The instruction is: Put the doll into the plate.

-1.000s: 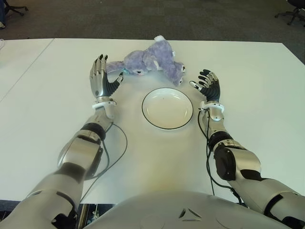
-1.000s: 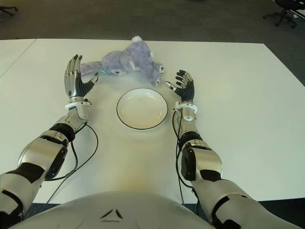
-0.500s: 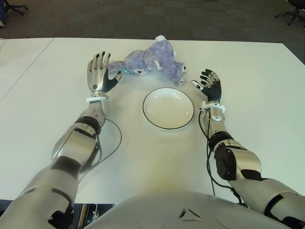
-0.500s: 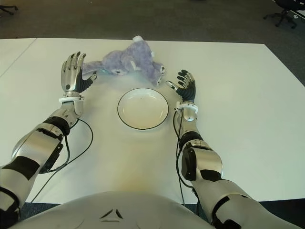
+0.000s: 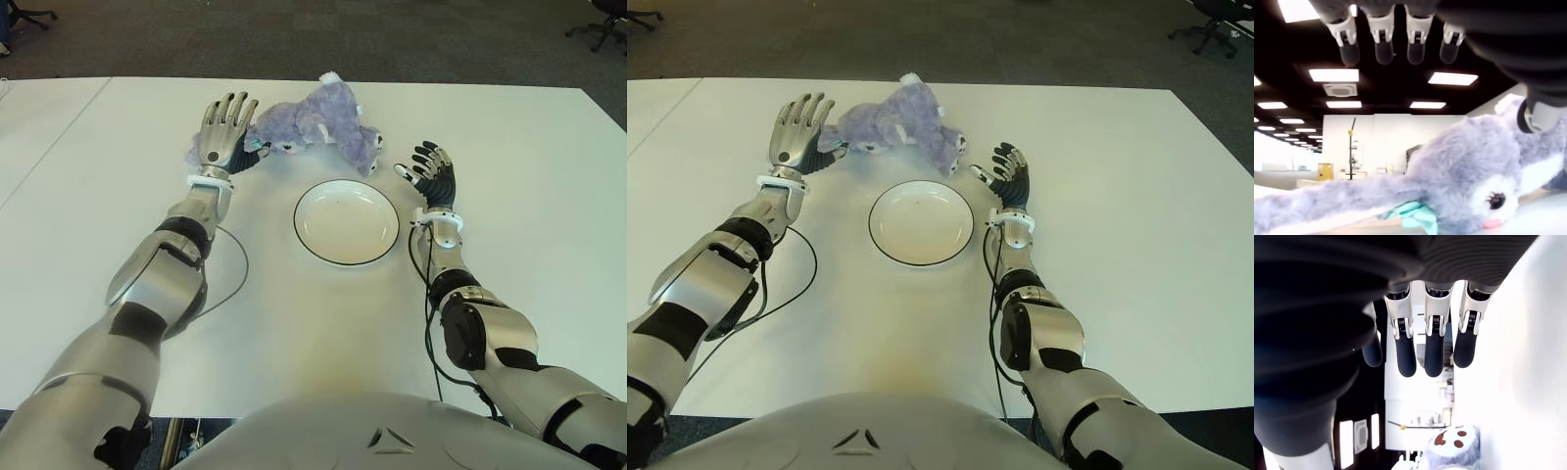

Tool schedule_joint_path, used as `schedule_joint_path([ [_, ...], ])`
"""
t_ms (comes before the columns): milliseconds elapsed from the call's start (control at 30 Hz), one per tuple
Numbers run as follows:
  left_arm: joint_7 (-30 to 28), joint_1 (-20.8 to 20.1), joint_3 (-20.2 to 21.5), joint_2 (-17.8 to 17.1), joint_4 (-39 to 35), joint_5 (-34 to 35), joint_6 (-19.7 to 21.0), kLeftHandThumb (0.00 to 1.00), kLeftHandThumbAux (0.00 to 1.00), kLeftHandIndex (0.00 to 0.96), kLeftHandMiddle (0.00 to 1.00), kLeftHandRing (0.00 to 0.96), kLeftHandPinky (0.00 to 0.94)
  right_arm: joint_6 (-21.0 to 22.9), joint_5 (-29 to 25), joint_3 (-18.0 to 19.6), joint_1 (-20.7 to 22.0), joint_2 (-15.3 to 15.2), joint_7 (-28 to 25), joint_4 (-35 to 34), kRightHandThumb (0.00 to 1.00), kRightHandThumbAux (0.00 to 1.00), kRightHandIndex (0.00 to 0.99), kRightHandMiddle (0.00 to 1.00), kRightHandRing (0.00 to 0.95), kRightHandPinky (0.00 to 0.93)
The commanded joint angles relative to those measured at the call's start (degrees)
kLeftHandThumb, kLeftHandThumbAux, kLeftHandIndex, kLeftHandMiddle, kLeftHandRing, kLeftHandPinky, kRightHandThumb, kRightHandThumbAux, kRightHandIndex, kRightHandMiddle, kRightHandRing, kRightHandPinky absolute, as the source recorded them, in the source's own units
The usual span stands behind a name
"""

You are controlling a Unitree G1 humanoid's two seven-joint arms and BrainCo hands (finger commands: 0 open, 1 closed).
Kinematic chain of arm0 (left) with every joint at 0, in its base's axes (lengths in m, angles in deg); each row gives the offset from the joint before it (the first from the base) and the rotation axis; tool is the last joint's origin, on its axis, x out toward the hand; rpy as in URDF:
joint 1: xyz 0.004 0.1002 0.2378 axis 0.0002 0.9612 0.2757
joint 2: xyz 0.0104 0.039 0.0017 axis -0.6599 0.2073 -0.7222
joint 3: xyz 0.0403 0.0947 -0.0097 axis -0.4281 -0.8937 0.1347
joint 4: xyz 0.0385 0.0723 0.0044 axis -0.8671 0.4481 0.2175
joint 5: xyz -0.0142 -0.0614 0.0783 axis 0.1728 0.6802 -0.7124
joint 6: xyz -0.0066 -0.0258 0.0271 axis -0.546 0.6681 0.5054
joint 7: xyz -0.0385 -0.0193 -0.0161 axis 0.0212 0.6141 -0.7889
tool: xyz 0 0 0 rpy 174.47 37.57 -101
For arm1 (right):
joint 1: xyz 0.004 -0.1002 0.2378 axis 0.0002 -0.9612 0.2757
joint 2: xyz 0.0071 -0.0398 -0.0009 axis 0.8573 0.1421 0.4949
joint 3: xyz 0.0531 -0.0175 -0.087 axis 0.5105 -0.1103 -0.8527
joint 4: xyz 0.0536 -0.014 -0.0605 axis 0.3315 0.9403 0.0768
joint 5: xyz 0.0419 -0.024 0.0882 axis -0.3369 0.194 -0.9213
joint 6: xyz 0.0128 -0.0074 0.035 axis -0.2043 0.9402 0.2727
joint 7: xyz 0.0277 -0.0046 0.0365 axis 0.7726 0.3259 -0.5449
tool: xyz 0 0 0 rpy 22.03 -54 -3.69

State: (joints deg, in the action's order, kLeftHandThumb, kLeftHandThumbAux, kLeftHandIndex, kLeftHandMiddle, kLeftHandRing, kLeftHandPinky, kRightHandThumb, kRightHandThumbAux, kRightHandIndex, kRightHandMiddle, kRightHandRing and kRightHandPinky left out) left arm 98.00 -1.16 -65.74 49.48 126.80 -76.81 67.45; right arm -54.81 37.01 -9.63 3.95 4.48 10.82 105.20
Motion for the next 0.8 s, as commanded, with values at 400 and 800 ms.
schedule_joint_path([
  [400,-2.6,-3.7,-9.7,-3.0,1.9,-8.3,-1.3,0.188,0.401,0.0,0.0,0.0,0.0,10.2,-0.7,0.4,-14.6,4.2,1.6,9.2,0.0,0.839,0.211,0.267,0.268,0.275],
  [800,-6.5,-5.2,-13.0,-2.4,2.6,-9.8,-3.3,0.118,0.42,0.0,0.0,0.0,0.0,9.9,-1.2,0.8,-14.9,4.5,1.1,9.2,0.0,0.824,0.211,0.263,0.264,0.269],
])
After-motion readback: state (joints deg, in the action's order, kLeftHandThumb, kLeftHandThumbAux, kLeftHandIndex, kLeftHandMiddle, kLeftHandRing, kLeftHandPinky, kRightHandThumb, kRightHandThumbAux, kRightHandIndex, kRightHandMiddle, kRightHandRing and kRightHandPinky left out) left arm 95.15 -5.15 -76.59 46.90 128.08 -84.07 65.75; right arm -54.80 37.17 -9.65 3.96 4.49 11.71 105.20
